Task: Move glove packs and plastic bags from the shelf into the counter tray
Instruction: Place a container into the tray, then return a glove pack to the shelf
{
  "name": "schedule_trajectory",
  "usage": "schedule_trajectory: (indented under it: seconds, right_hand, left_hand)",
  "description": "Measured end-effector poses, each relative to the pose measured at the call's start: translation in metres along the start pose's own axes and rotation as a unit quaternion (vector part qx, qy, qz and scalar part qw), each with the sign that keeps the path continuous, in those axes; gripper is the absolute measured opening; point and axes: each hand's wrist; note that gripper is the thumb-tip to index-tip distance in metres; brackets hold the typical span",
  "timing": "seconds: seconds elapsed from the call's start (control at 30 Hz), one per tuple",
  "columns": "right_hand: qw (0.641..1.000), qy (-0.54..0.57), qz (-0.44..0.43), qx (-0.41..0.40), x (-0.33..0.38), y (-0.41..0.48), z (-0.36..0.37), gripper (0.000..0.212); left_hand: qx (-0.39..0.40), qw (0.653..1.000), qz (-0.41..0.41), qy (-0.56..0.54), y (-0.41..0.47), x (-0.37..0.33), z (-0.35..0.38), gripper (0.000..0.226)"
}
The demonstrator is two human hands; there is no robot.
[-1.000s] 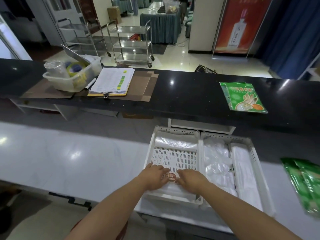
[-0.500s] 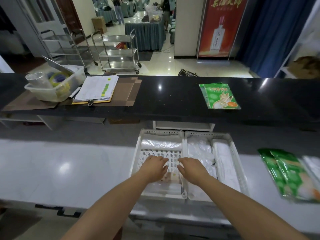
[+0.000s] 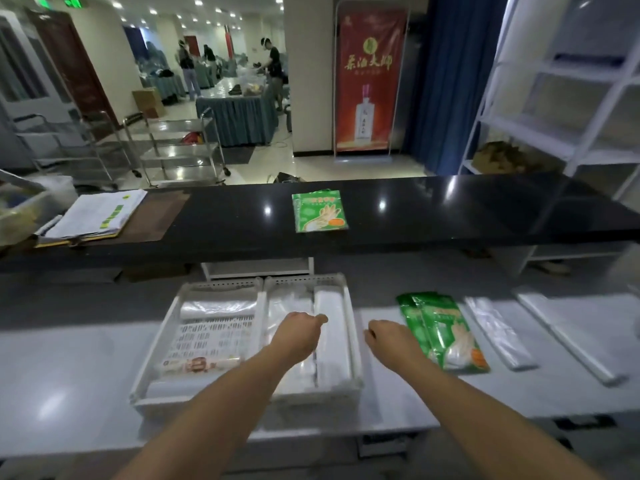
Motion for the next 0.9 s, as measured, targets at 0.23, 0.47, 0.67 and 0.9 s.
schedule_trajectory:
  seconds: [0.23, 0.47, 0.67, 0.9]
  right_hand:
    - [0.997, 0.026, 0.077, 0.021, -0.104, -0.079, -0.027, 0.022]
    - [0.994, 0.016, 0.100, 0.029, -0.161, -0.117, -0.031, 0.026]
    - [0.988, 0.050, 0.139, 0.037, -0.184, -0.121, -0.018, 0.029]
    - [0.989, 0.037, 0.133, 0.061, -0.209, -0.097, -0.009, 0.029]
  left_hand:
    - [-0.013, 0.999, 0.053, 0.000, -0.006, -0.130, 0.014, 0.047]
    - [0.020, 0.997, 0.078, 0.004, -0.002, -0.191, 0.023, 0.045]
    - [0.054, 0.995, 0.085, 0.010, 0.018, -0.211, 0.036, 0.045]
    - [0.085, 0.993, 0.081, -0.009, 0.062, -0.219, 0.051, 0.045]
Point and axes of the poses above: each hand's wrist, its own y-axis towards the middle knuckle, its own z-axis out of the palm, x = y × z, and after that the axes turned 15 degrees about -z, right-handed
